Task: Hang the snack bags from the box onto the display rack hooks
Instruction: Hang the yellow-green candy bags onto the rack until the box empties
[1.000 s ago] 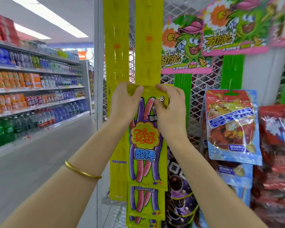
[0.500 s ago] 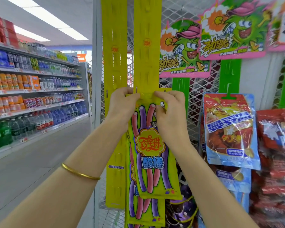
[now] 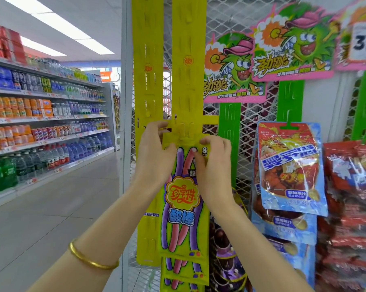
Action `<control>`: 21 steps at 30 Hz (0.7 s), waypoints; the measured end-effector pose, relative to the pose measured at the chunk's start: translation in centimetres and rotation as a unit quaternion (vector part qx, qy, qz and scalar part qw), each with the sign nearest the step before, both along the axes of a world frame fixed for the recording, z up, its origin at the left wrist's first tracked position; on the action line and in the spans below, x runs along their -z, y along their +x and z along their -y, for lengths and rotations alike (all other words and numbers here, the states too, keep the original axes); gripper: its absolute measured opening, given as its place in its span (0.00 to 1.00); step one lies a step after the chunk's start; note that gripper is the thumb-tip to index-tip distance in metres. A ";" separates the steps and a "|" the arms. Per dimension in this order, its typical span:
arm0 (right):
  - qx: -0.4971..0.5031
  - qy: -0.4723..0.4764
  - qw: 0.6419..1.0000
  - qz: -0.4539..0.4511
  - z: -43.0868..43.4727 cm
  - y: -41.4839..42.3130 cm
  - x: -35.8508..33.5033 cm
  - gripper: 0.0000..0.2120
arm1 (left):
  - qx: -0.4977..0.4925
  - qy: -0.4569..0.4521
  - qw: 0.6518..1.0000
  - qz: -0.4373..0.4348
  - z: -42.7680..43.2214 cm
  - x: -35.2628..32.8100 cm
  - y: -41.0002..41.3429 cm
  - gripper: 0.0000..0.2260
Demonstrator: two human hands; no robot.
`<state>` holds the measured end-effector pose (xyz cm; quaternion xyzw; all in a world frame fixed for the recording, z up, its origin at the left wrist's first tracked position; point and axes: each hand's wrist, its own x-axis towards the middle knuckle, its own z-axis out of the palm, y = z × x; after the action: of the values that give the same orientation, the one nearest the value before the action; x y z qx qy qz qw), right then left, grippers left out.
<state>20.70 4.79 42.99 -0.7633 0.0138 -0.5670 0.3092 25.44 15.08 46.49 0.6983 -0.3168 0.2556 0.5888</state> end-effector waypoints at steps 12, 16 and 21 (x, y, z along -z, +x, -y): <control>-0.012 -0.072 0.997 0.007 -3.6 -6.5 11.4 0.11 | 0.007 0.022 0.999 -0.041 -4.6 16.4 -5.3 0.19; -0.084 -0.038 0.962 -0.259 -4.8 -7.7 24.9 0.11 | 0.041 0.154 0.972 -0.174 -7.1 27.4 -5.9 0.18; -0.137 0.068 0.808 -0.569 -4.9 -8.5 42.1 0.11 | 0.034 0.311 0.908 -0.279 -9.9 36.6 -5.3 0.13</control>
<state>12.18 9.67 0.92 -0.9203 0.1208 0.0191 0.3717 20.10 24.93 9.94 0.8776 -0.2267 -0.0821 0.4143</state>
